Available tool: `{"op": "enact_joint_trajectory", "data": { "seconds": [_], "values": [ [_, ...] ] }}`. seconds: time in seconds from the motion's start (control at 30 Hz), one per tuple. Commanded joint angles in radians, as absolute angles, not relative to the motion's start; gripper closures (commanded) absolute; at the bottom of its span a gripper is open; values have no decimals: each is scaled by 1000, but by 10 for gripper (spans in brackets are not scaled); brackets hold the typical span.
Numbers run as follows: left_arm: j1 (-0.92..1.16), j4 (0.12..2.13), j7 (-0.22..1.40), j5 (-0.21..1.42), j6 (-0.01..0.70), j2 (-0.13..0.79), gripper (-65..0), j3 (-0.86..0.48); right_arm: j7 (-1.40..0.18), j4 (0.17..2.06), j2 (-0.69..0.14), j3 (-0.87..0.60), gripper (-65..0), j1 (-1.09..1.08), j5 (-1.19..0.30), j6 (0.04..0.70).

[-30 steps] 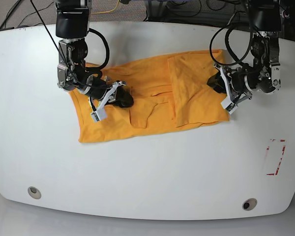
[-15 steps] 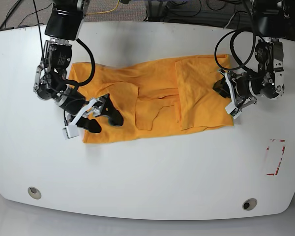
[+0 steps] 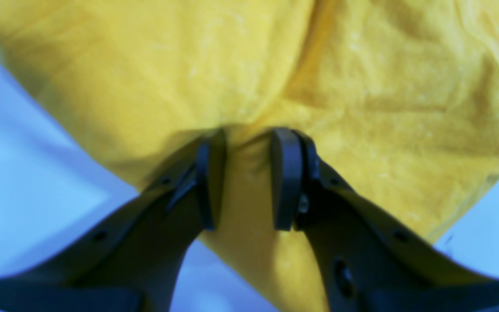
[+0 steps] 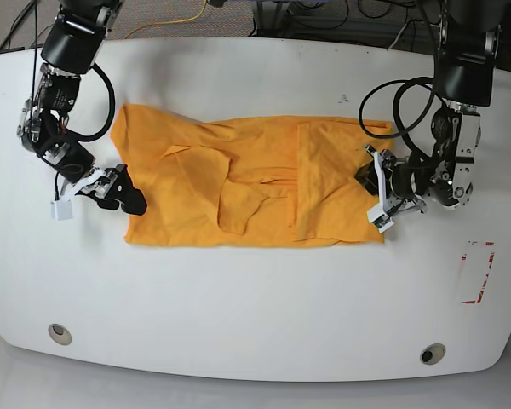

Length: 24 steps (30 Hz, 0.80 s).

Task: Layout the t-shirt on the table in an organized manner, then fold the t-shirt properly
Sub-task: 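Pull the shirt's other end outward with the right gripper to flatten it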

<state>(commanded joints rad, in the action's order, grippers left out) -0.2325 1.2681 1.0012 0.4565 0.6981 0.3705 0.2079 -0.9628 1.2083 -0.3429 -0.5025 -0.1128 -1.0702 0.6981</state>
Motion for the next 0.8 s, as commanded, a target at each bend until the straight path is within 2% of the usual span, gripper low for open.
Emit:
{"op": "enact_joint_trajectory", "data": {
  "seconds": [0.37, 0.53, 0.8],
  "values": [
    [-232, 1268, 1000, 456, 698, 371, -169, 205, -920, 1106, -341, -507, -650, -113, -905, 698],
    [-232, 1268, 1000, 456, 698, 371, -169, 205, -923, 1102, -337, -496, -650, -111, -894, 698],
    [-232, 1267, 1000, 456, 698, 371, -169, 205, -928, 1148, -246, -409, -650, -104, -894, 698]
  ]
}}
